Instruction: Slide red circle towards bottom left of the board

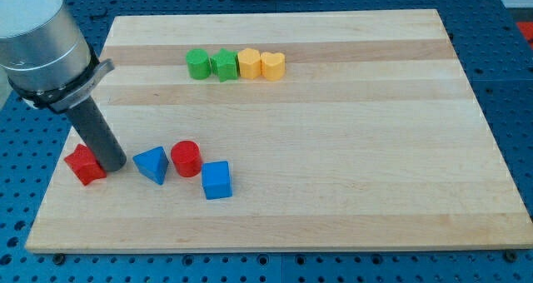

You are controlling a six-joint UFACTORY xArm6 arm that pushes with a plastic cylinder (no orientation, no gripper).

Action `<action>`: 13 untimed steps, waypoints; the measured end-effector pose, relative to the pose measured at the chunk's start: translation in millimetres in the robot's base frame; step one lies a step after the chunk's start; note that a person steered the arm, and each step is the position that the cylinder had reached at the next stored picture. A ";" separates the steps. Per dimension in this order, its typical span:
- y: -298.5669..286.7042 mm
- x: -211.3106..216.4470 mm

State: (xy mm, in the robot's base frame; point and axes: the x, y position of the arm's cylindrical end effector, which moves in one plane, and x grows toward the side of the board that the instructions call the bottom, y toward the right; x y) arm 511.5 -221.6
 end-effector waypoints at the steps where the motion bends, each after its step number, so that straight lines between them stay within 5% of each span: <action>1: 0.0 -8.0; 3: 20.2 -38.4; 6: 125.5 -53.9; 13: 110.3 -11.6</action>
State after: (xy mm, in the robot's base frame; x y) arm 499.9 -111.3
